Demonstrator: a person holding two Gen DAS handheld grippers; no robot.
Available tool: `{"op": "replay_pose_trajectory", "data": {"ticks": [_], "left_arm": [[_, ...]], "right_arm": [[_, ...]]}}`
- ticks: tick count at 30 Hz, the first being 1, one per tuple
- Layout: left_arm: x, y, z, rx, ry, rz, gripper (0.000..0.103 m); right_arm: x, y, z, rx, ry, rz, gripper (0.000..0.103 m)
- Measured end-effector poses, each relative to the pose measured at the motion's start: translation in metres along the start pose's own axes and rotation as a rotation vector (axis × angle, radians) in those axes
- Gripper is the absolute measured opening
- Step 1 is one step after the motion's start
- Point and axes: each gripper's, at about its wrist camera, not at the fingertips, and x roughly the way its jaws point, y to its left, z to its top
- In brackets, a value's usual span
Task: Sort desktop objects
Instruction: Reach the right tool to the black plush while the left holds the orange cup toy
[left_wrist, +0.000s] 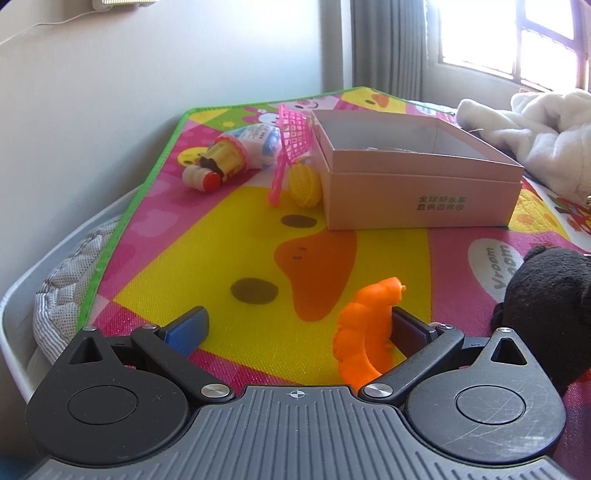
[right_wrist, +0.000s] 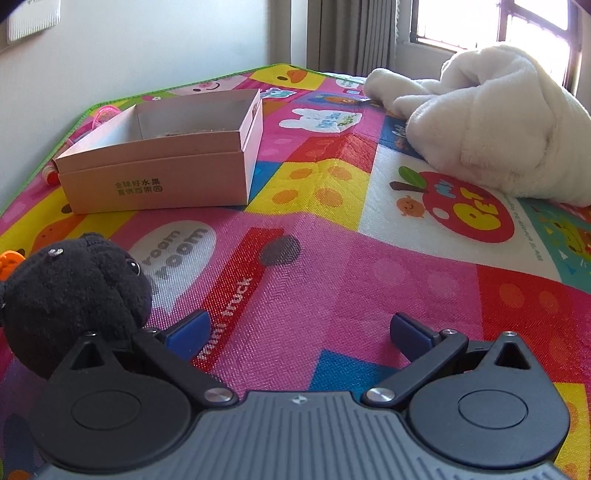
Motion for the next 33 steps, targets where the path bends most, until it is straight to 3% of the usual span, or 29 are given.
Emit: {"op": "replay_pose_trajectory", "data": {"ticks": [9, 11, 14, 22, 23, 25, 28, 31, 33], "left_arm": [[-0.028, 0.002, 0.001, 0.059, 0.03, -0.139, 0.103], [-0.032, -0.005, -0.002, 0.119, 0.028, -0.118, 0.103], [-0.033, -0.008, -0.005, 0.199, 0.005, -0.026, 0.103], [-0.026, 0.029, 0.0, 0.11, 0.046, 0.115, 0.103], [-0.027, 0.031, -0.001, 0.104, 0.048, 0.119, 0.103], [-0.031, 0.037, -0.003, 0.09, 0.054, 0.116, 0.103], [-0.032, 0.044, -0.004, 0.042, 0.073, 0.106, 0.103], [-0.029, 0.047, -0.002, -0.008, 0.098, 0.086, 0.103], [-0.029, 0.046, -0.001, -0.013, 0.098, 0.087, 0.103]], "right_arm": [[-0.003, 0.017, 0.002, -0.071, -0.022, -0.078, 0.103], [-0.002, 0.016, 0.002, -0.069, -0.019, -0.075, 0.103], [-0.003, 0.017, 0.002, -0.071, -0.02, -0.078, 0.103], [-0.006, 0.016, 0.005, -0.077, -0.015, -0.067, 0.103], [-0.01, 0.015, 0.007, -0.081, -0.009, -0.044, 0.103], [-0.024, 0.011, 0.012, -0.061, -0.007, 0.094, 0.103], [-0.057, 0.015, 0.018, -0.061, -0.099, 0.237, 0.103], [-0.069, 0.037, 0.028, -0.116, -0.128, 0.335, 0.103], [-0.06, 0.056, 0.031, -0.149, -0.109, 0.351, 0.103]]}}
